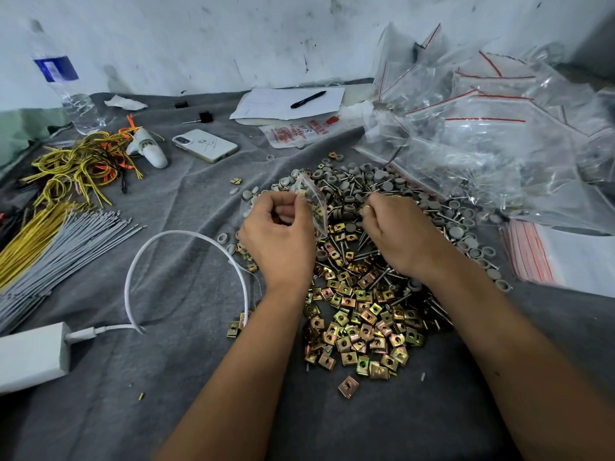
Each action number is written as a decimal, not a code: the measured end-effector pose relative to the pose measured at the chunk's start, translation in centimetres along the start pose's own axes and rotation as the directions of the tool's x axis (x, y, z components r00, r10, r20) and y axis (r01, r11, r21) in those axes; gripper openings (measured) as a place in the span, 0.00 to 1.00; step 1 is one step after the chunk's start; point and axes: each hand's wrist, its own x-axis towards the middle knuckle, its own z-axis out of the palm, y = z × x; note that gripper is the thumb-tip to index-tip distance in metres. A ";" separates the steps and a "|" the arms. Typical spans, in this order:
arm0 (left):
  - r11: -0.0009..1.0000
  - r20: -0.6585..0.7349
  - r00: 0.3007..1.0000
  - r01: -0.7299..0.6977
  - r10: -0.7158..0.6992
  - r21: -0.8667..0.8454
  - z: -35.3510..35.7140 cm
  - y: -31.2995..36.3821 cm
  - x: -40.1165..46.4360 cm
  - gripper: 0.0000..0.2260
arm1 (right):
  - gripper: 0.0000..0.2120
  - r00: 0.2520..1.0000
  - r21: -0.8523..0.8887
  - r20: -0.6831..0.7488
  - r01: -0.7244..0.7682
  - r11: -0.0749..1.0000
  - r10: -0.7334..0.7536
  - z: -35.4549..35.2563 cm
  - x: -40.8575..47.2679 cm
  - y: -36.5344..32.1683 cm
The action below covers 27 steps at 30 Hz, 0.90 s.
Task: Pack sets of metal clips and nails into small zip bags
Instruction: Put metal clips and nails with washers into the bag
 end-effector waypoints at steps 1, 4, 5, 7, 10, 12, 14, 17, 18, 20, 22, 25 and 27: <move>1.000 0.002 1.000 0.001 -0.001 -0.004 0.0 0.0 0.0 0.09 | 0.15 1.000 -0.015 0.005 0.005 1.000 -0.004 0.0 0.0 0.0; 1.000 0.001 1.000 0.000 0.000 -0.008 0.0 0.0 0.0 0.09 | 0.17 1.000 -0.019 -0.006 -0.005 1.000 0.005 0.1 0.0 0.0; 1.000 0.003 1.000 0.001 -0.001 -0.008 0.0 0.0 0.0 0.09 | 0.17 1.000 -0.006 -0.018 -0.007 1.000 0.007 0.1 0.0 0.1; 1.000 0.012 1.000 0.003 -0.003 -0.009 0.0 0.0 0.0 0.09 | 0.16 0.999 0.041 -0.037 0.013 0.999 -0.011 0.1 -0.1 0.3; 1.000 0.014 1.000 -0.007 0.007 0.000 0.0 -0.1 0.0 0.10 | 0.10 0.993 0.096 -0.056 0.109 0.989 -0.104 -0.1 -0.1 0.2; 1.000 0.024 1.000 -0.011 0.010 0.004 0.1 -0.2 0.0 0.09 | 0.07 0.982 0.150 -0.110 0.169 0.974 -0.153 -0.3 0.0 0.0; 0.999 0.057 0.998 -0.027 0.026 0.020 0.2 -0.2 -0.1 0.09 | 0.06 0.972 0.200 -0.175 0.189 0.961 -0.155 -0.5 0.0 -0.4; 0.990 0.145 0.985 -0.111 0.097 0.092 0.3 -0.1 -0.3 0.11 | 0.11 0.961 0.311 -0.258 0.184 0.933 -0.103 -0.7 -0.3 -0.7; 0.984 0.191 0.975 -0.140 0.118 0.107 0.4 -0.1 -0.4 0.12 | 0.11 0.956 0.332 -0.280 0.181 0.926 -0.086 -0.7 -0.4 -0.7; 0.974 0.276 0.950 -0.189 0.149 0.122 0.4 -0.1 -0.4 0.10 | 0.09 0.951 0.315 -0.301 0.168 0.934 -0.069 -0.6 -0.3 -0.8; 0.974 0.327 0.932 -0.199 0.153 0.112 0.3 -0.3 -0.4 0.09 | 0.05 0.960 0.274 -0.272 0.147 0.950 -0.070 -0.4 -0.3 -0.7; 0.966 0.369 0.913 -0.231 0.176 0.112 0.2 -0.3 -0.4 0.10 | 0.05 0.973 0.271 -0.222 0.123 0.955 -0.062 0.0 -0.2 -0.5; 0.956 0.407 0.889 -0.273 0.209 0.107 0.1 -0.2 -0.4 0.09 | 0.05 0.979 0.309 -0.198 0.101 0.946 -0.040 0.0 -0.1 -0.5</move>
